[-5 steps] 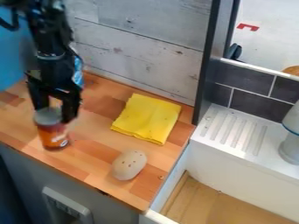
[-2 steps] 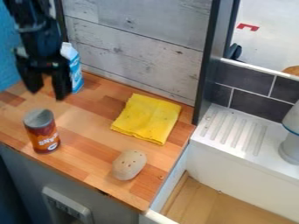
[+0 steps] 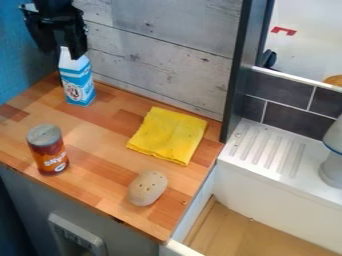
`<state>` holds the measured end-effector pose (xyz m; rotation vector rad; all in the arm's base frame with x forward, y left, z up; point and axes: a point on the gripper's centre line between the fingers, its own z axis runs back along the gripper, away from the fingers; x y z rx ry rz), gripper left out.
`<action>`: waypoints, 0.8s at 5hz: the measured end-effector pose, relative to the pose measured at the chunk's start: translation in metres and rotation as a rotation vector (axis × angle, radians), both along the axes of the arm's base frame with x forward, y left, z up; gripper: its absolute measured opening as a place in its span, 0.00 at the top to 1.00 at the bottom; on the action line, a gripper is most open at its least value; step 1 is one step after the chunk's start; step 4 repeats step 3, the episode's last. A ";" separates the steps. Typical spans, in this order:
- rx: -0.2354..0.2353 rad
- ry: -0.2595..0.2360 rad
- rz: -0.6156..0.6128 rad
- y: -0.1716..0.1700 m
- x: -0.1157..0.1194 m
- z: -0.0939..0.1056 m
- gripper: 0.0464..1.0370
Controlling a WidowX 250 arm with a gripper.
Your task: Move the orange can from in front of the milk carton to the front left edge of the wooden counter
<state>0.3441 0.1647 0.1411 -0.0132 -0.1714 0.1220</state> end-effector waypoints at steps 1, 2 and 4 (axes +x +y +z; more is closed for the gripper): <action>0.115 0.066 0.058 0.020 0.014 -0.014 0.03; 0.129 0.070 0.036 0.017 0.023 -0.022 0.03; 0.049 0.075 -0.063 0.014 0.042 -0.030 0.03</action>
